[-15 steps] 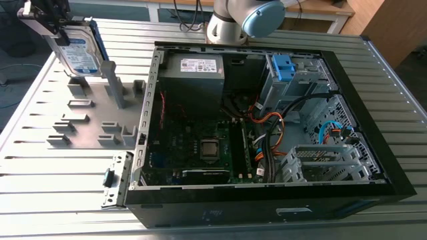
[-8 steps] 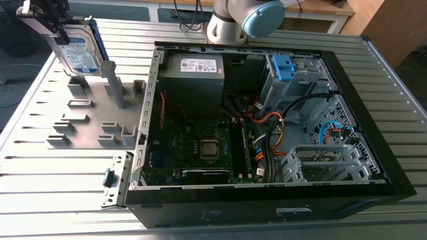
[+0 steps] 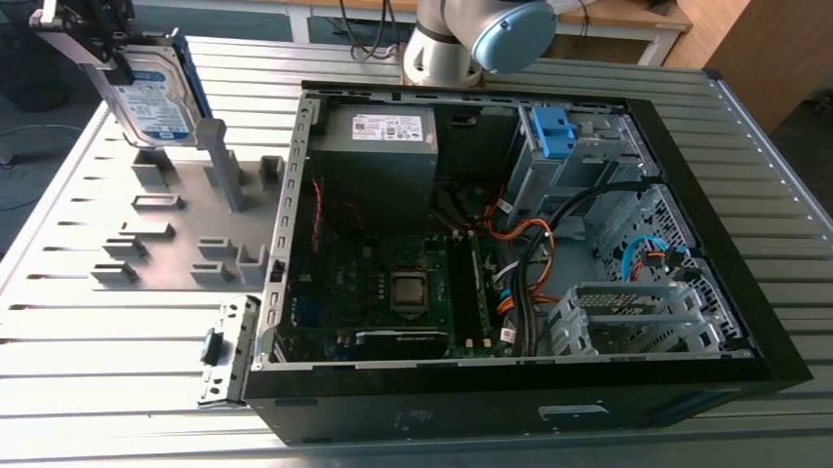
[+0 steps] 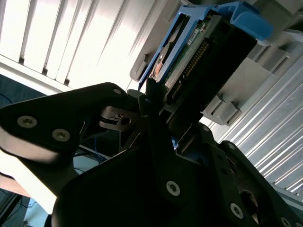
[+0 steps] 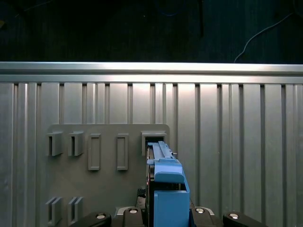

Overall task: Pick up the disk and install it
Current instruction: 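Pick up the disk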

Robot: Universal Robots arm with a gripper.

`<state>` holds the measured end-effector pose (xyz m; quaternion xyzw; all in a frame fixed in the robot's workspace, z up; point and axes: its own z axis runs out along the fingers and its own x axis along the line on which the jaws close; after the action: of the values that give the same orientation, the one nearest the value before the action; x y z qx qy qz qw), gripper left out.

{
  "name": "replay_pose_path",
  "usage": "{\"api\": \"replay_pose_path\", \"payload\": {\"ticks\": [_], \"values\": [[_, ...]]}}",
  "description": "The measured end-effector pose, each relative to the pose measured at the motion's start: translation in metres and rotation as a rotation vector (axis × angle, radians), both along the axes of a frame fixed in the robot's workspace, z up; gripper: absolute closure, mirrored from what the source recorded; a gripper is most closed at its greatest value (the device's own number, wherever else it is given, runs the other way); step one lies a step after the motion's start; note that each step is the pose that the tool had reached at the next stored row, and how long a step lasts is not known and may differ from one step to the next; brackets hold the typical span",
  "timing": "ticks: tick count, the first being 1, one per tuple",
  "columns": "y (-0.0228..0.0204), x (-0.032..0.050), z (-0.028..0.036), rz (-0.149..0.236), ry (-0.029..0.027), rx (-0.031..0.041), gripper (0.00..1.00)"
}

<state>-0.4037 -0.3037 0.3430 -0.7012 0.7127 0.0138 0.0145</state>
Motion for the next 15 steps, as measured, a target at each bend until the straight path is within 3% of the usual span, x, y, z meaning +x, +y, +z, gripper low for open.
{"api": "replay_pose_path", "payload": {"ticks": [15], "values": [[0.0, 0.0, 0.0072, 0.0, 0.0, 0.0, 0.64]]}}
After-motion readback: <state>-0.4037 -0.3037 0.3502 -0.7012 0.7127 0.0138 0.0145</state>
